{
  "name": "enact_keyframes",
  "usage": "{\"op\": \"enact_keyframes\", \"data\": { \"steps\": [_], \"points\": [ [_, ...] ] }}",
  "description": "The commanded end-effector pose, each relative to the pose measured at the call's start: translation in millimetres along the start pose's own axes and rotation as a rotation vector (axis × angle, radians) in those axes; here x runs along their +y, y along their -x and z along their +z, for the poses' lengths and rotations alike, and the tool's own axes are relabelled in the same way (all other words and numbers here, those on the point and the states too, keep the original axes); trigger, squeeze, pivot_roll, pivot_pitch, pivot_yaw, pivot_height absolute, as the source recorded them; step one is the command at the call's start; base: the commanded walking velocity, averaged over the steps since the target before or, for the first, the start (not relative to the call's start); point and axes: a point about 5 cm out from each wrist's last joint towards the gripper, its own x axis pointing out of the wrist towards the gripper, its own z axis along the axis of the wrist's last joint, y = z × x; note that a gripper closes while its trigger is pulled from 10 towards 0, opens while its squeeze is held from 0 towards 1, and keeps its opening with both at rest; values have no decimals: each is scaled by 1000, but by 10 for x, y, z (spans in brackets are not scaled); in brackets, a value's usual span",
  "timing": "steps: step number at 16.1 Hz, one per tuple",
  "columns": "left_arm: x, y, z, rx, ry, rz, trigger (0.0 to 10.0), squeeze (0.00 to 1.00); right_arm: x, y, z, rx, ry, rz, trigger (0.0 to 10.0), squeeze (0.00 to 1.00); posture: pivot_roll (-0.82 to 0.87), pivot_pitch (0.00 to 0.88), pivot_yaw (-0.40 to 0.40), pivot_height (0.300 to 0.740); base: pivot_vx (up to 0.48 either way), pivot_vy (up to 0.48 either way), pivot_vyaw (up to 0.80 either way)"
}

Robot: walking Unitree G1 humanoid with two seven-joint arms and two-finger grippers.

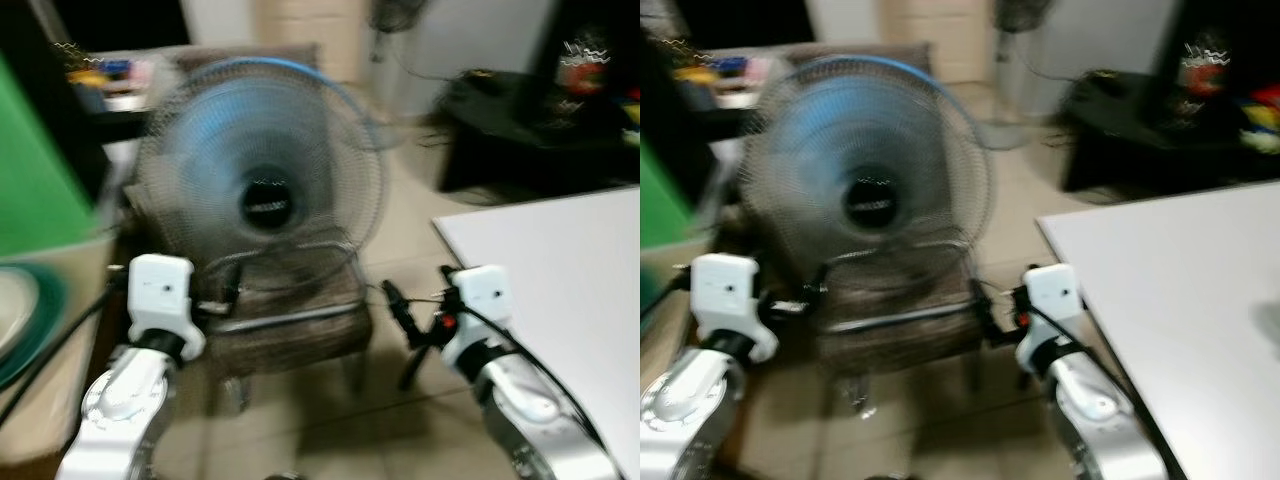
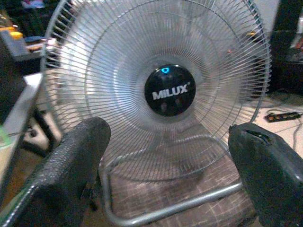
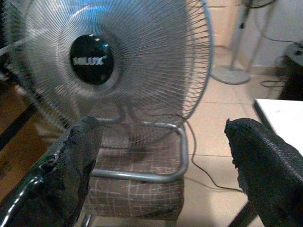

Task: Setting the table

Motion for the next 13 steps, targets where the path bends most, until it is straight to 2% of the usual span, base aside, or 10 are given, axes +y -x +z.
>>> {"op": "enact_keyframes", "data": {
  "steps": [1, 4, 9, 10, 12, 13],
  "points": [
    [5, -3, 60, -24, -21, 15, 10000, 0, 23, 4, 7, 6, -21, 31, 10000, 1000, 54, 0, 56, 740, 0, 0, 800],
    [60, 64, 42, -21, -34, 56, 10000, 0, 99, -15, 33, -6, -26, 70, 10000, 1000, 74, 0, 41, 740, 0, 0, 800],
    [49, 133, 118, -57, -49, 18, 10000, 0, 141, -73, 58, -28, -103, 113, 10000, 992, 92, 0, 43, 740, 0, 0, 800],
    [61, 149, 97, -48, -50, 28, 10000, 0, 152, -72, 41, -22, -109, 116, 10000, 827, 94, 0, 46, 740, 0, 0, 800],
    [30, 166, 99, -47, -45, 18, 10000, 0, 195, -49, 19, -13, -130, 143, 10000, 55, 94, 0, 48, 740, 0, 0, 800],
    [13, 176, 113, -53, -50, 4, 10000, 0, 206, -46, 11, -8, -144, 157, 10000, 0, 98, 0, 44, 740, 0, 0, 800]
  ]
}}
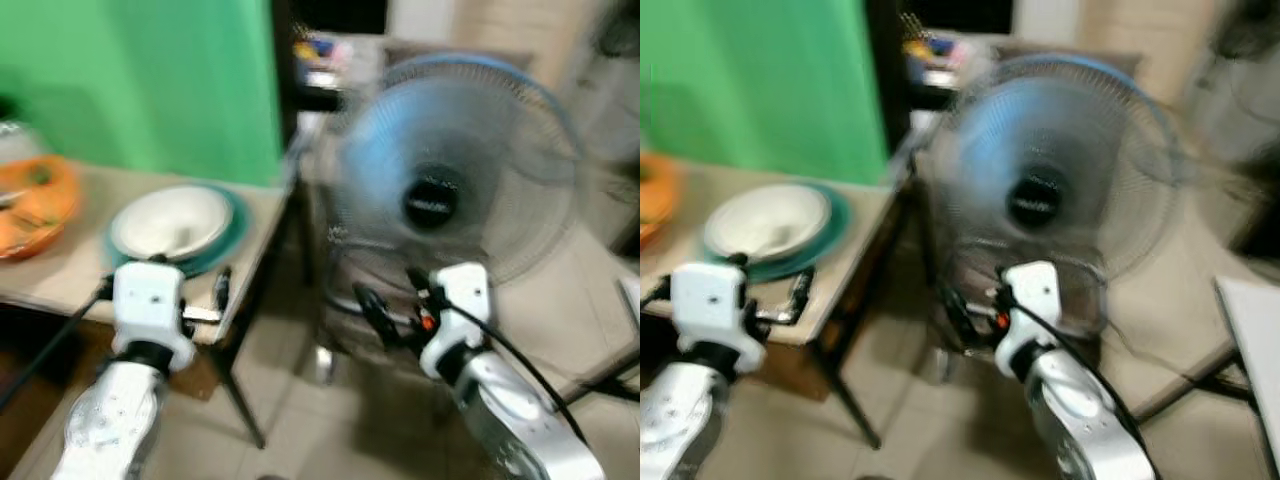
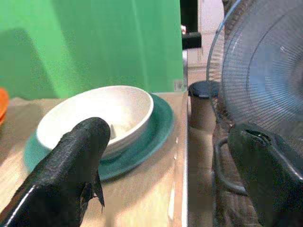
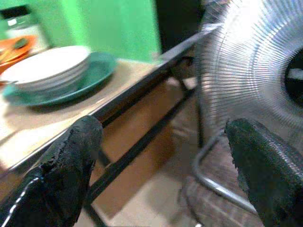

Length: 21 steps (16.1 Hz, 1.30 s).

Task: Setting the table

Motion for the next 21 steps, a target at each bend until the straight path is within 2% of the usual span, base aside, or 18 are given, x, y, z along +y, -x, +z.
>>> {"op": "enact_keyframes", "data": {
  "steps": [1, 3, 10, 11, 12, 18, 21],
  "points": [
    [16, 17, 31, -10, -12, -1, 10000, 0, 14, -4, 11, -1, -14, 12, 10000, 0, 100, 0, 47, 740, 0, 0, 800],
    [16, 30, 52, -21, -12, -9, 10000, 0, 43, -16, 14, -6, -13, 46, 10000, 0, 107, 0, 42, 740, 0, 0, 800],
    [37, 55, 70, -27, -9, -2, 10000, 0, 75, -46, 47, -19, -4, 89, 10000, 0, 121, 0, 29, 740, 309, 0, 800],
    [36, 61, 67, -25, -8, -2, 10000, 0, 66, -52, 57, -26, 12, 80, 10000, 0, 124, 0, 26, 740, 341, 0, 0],
    [37, 67, 65, -23, -7, -1, 10000, 0, 49, -61, 63, -31, -12, 61, 10000, 0, 128, 0, 23, 740, 341, 0, 0],
    [44, 104, 75, -22, -10, 5, 10000, 0, -38, -136, 411, -173, -57, 45, 10000, 0, 141, 0, 13, 740, 334, 0, 0],
    [18, 98, 58, -7, -16, -17, 10000, 0, -73, -179, 595, -206, -36, 69, 10000, 0, 138, 0, 14, 740, 0, 0, 0]
  ]
}}
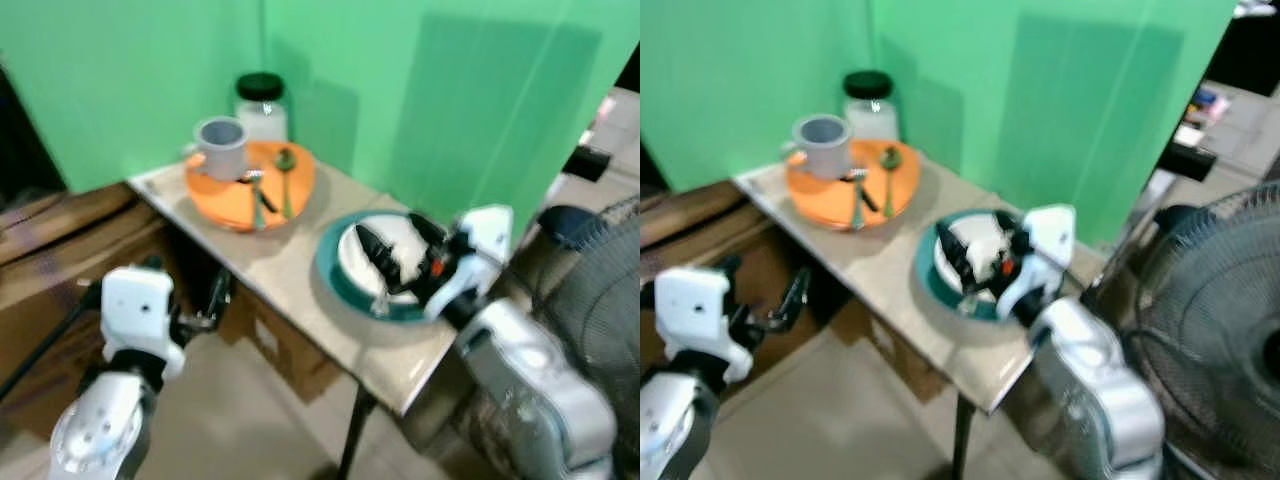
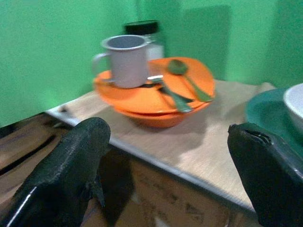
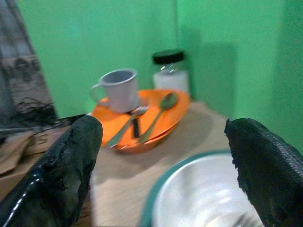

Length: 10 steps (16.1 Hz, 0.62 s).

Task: Setting the table

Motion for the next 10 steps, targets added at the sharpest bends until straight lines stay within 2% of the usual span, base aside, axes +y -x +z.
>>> {"op": "enact_keyframes", "data": {
  "steps": [1, 2, 4, 10],
  "points": [
    [-51, 2, -7, 10, 2, -29, 10000, 0, -39, 17, -11, 31, 3, -6, 10000, 0, 138, 0, 14, 740, 0, 0, 0],
    [-44, 5, -15, 14, -4, -34, 10000, 0, 2, -8, 34, 69, 74, 65, 10000, 0, 137, 0, 13, 740, 0, 0, 0],
    [-35, 10, -22, 19, -7, -38, 10000, 0, 52, -15, 67, 102, 143, 140, 10000, 0, 136, 0, 14, 740, 0, 0, 0],
    [-35, 10, -22, 19, -7, -38, 10000, 0, 52, -15, 67, 102, 143, 140, 10000, 0, 136, 0, 14, 740, 0, 0, 0]
  ]
}}
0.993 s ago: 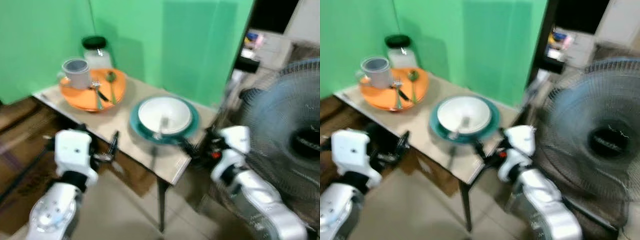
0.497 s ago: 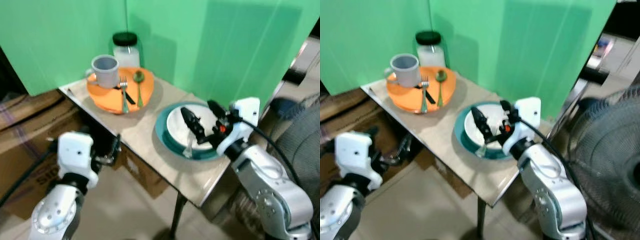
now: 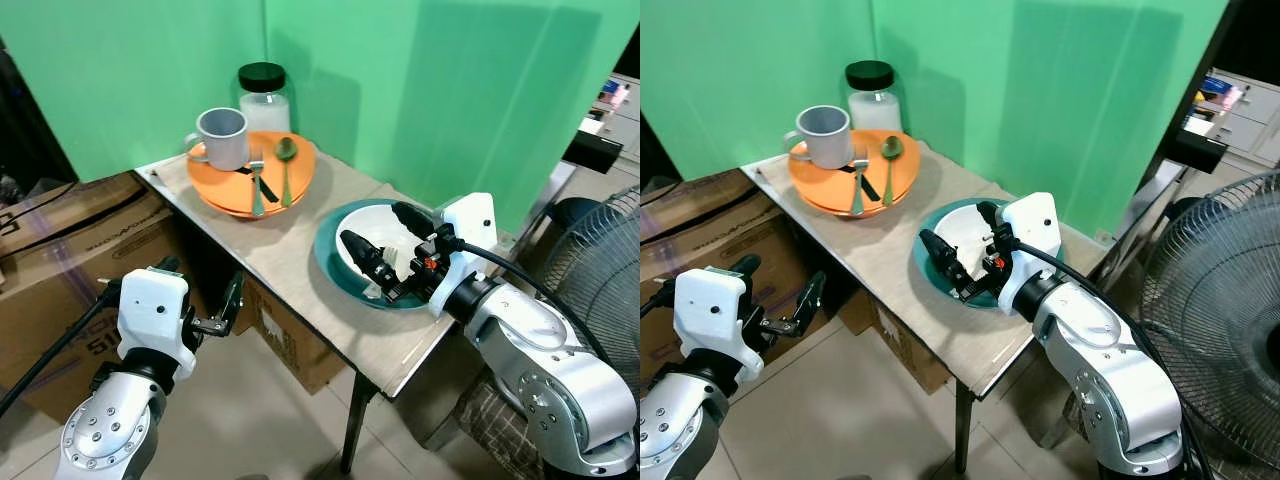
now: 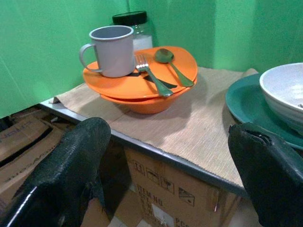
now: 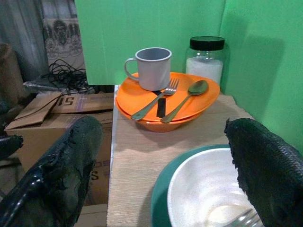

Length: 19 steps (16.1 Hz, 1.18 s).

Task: Setting the table

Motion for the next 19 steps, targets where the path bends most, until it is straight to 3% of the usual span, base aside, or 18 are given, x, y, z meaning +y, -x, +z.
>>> {"op": "enact_keyframes", "data": {
  "steps": [1, 10, 11, 13, 19],
  "points": [
    [15, 5, 15, -1, -5, 4, 10000, 0, -8, 7, 18, 4, 8, -7, 10000, 0, 136, 0, 14, 740, 0, 0, 0],
    [15, 5, 15, -1, -5, 4, 10000, 0, -8, 7, 18, 4, 8, -7, 10000, 0, 136, 0, 14, 740, 0, 0, 0],
    [-4, 19, -28, 41, -37, -131, 10000, 0, -7, 47, -28, 118, 112, 35, 10000, 0, 100, 0, 33, 740, 0, 0, 0],
    [-36, 48, -81, 101, -72, -310, 10000, 0, -7, 100, -104, 213, 217, 47, 10000, 0, 99, 0, 35, 740, 0, 0, 0],
    [-16, 151, -125, 160, -91, -417, 10000, 0, 225, 108, -77, 215, 300, 230, 10000, 0, 101, 0, 38, 740, 0, 0, 0]
  ]
}}
